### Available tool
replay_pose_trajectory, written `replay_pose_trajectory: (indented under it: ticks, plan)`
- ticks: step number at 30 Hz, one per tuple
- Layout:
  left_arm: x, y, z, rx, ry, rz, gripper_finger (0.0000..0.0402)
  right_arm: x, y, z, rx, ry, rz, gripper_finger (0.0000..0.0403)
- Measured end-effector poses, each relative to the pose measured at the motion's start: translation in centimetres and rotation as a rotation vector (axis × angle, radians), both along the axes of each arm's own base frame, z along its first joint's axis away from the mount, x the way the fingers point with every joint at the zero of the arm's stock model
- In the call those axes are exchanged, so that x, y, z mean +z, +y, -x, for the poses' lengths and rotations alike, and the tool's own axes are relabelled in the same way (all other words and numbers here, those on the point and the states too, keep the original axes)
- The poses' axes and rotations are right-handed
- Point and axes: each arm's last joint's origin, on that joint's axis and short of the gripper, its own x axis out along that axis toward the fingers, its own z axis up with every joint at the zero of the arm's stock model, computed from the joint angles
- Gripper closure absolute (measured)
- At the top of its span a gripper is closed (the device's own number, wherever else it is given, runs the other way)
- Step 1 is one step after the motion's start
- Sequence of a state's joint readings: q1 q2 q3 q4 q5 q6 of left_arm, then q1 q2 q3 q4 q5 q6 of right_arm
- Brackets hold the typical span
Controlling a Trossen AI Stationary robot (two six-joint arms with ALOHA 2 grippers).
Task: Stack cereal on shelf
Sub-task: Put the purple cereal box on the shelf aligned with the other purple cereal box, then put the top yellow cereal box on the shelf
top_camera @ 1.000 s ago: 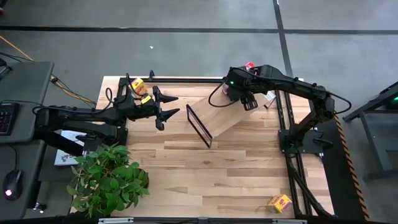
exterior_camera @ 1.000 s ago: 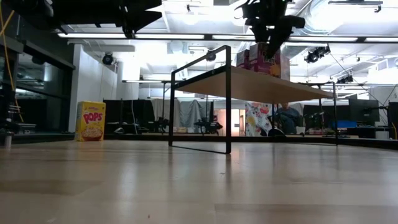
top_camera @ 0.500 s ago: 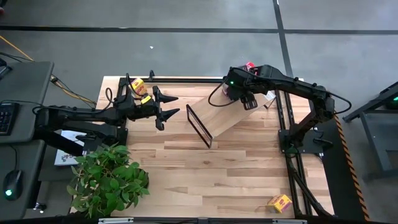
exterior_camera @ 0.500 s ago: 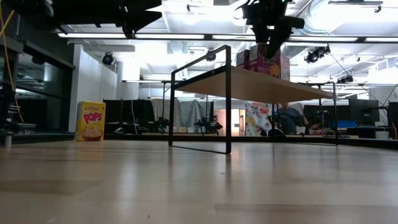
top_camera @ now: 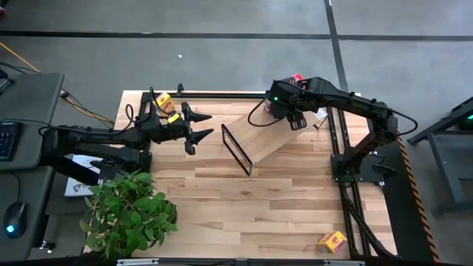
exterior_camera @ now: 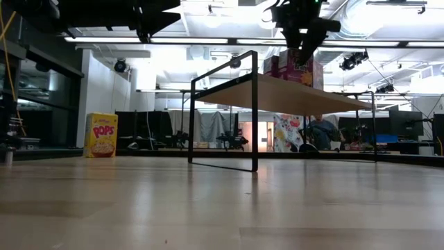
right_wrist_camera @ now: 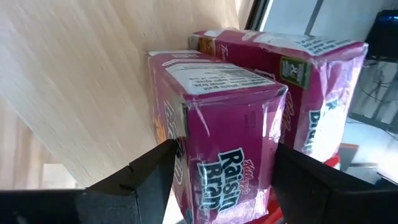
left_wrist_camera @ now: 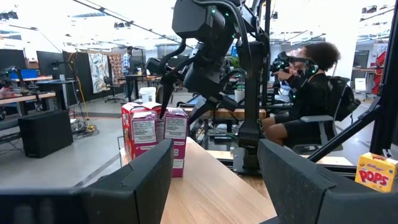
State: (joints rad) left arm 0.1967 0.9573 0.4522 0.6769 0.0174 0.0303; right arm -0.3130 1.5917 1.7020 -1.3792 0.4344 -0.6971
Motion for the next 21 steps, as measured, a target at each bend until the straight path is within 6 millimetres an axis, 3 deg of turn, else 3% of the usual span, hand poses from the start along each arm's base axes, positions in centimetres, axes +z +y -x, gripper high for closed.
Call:
replay_pose_trajectory:
  ticks: [9, 16, 21]
  plan:
    - [0.0, 0.0, 0.0, 0.001, -0.001, 0.000, 0.0177, 1.5, 0.0, 0.2, 0.012, -0.040, 0.023, 0.0168]
    - [0.0, 0.0, 0.0, 0.002, -0.001, 0.000, 0.0177, 4.3, 0.4, 0.6, 0.004, -0.157, -0.015, 0.0168]
    - [0.0, 0.0, 0.0, 0.003, -0.001, 0.000, 0.0177, 6.5, 0.9, 1.0, 0.011, -0.302, -0.137, 0.0168]
